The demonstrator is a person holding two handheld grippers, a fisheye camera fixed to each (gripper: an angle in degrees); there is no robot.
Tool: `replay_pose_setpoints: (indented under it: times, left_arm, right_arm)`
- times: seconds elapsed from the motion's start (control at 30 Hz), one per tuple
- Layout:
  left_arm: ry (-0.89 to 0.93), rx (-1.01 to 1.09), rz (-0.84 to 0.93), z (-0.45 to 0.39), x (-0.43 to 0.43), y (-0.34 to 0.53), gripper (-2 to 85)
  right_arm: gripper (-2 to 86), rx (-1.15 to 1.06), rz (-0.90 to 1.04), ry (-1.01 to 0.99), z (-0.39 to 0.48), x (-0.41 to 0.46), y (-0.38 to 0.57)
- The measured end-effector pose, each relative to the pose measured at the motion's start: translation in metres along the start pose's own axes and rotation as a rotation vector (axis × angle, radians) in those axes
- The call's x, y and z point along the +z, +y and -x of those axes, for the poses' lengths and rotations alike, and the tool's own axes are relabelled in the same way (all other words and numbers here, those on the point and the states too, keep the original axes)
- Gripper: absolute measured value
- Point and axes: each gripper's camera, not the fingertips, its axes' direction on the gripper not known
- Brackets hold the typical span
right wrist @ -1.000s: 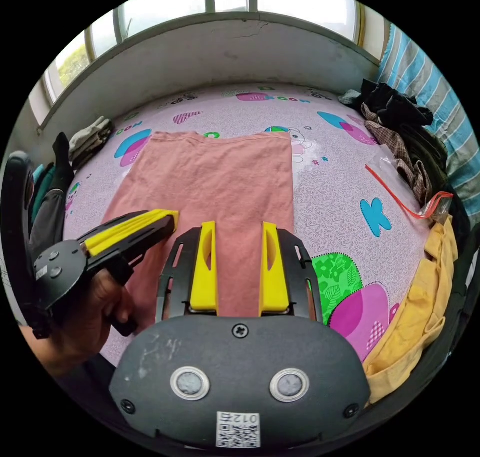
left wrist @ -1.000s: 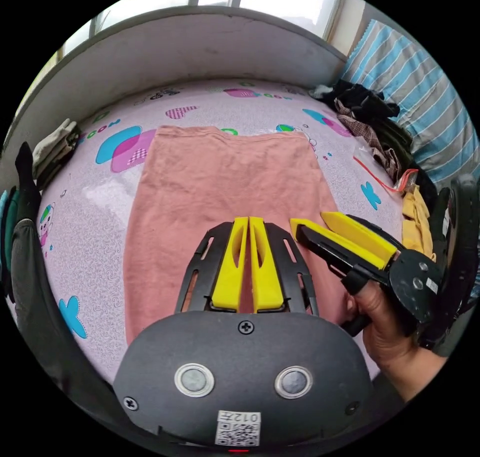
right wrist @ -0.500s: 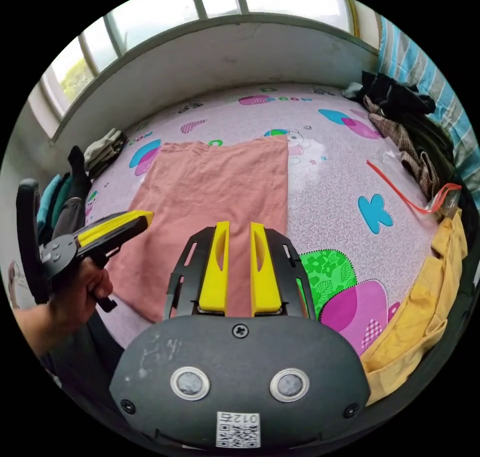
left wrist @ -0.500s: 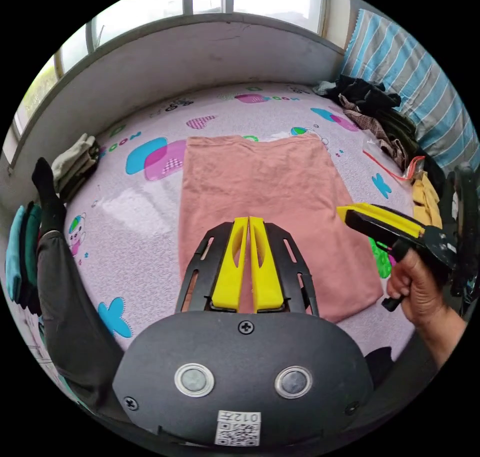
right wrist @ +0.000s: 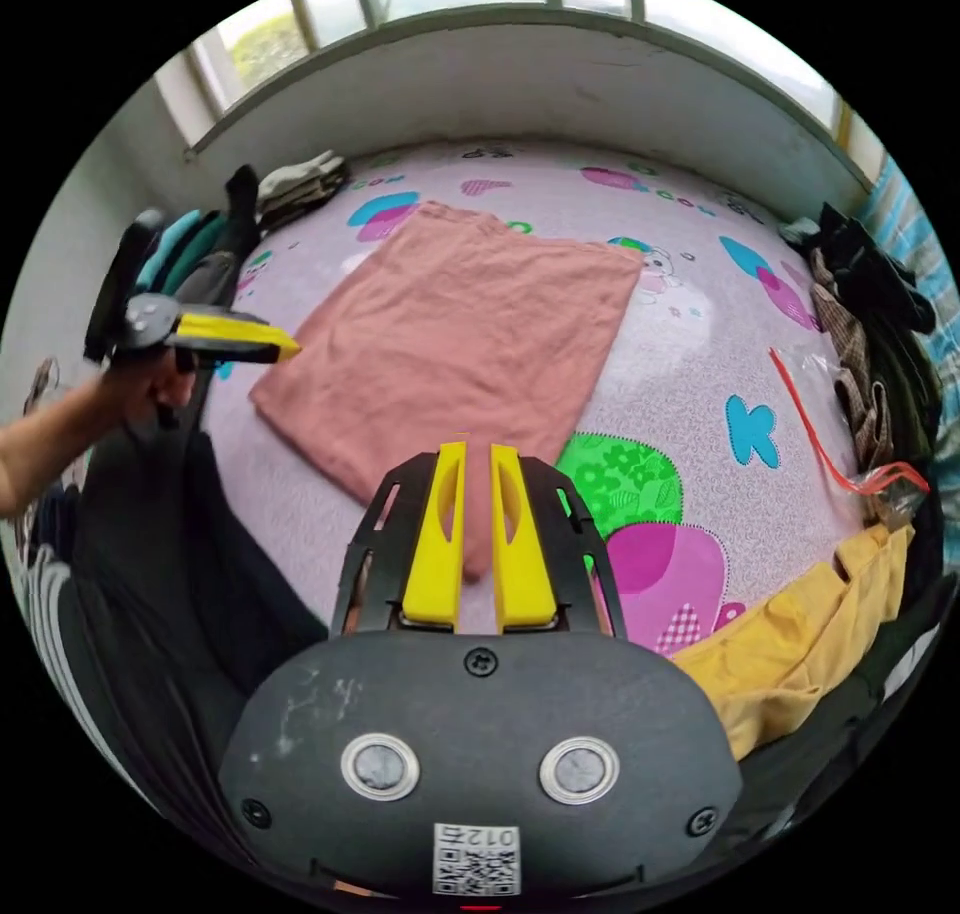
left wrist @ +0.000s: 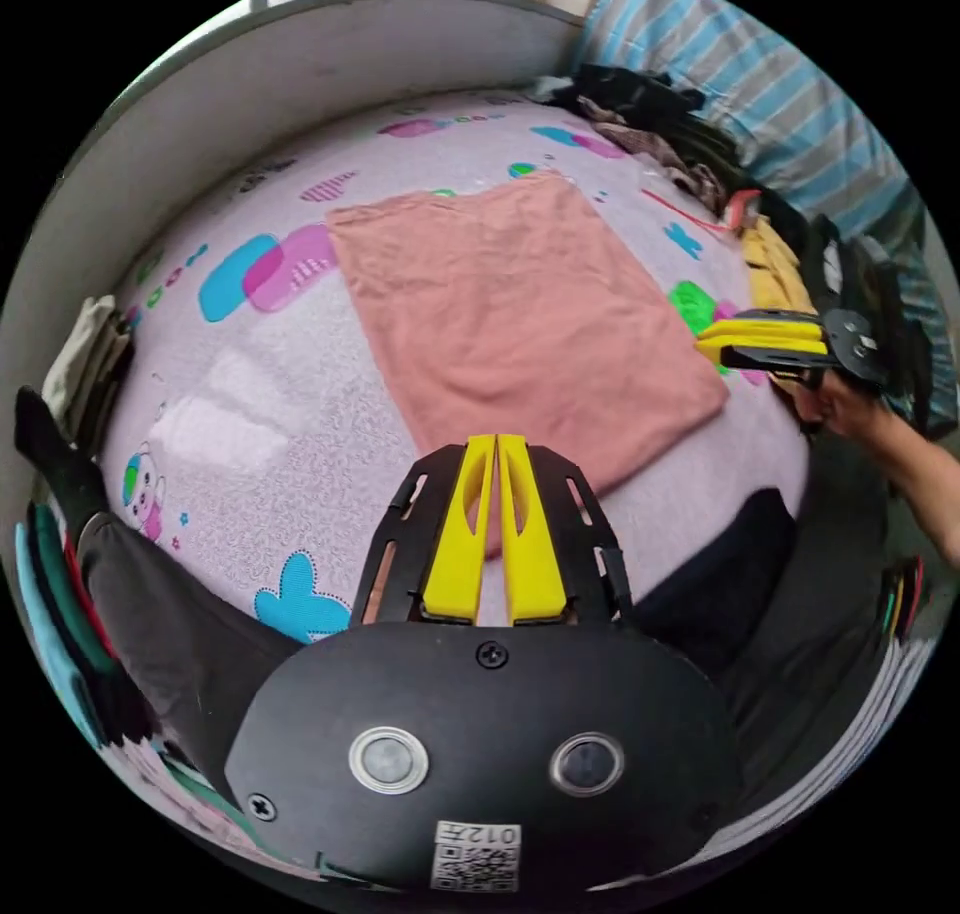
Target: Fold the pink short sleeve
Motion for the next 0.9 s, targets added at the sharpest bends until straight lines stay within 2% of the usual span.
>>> replay_pose_setpoints:
  times: [0.13,0.3,0.4,0.5,0.7,0.9]
  left_arm:
    - [-0.045,0.086,0.233,-0.003,0.013,-0.007,-0.1]
    - [-0.076,0.011,0.257,0.016,-0.006,-0.021,0.0]
    - [-0.092,0.009,0.164,0.014,-0.027,-0.032,0.1]
    - [-0.08,0.013,0.153,0.01,-0.026,-0.051,0.2]
    - [-0.119,0.084,0.259,0.007,-0.018,-0.073,0.3]
    - [0.007,0.106,0.362,0.011,-0.027,-0.07,0.4]
  right_arm:
    - [0.9,-0.089,0.116,0.007,0.004,0.009,0.015]
    - [-0.7,-0.032,0.178,0.049,-0.011,-0.001,0.009]
    - [-0.9,0.018,0.076,0.014,-0.011,-0.025,0.0]
    - [-0.9,0.021,0.027,0.001,-0.004,-0.031,-0.021]
    - [-0.9,-0.081,0.121,0.014,0.011,-0.017,-0.046]
    - [-0.9,-0.009,0.29,-0.182,-0.008,-0.03,-0.049]
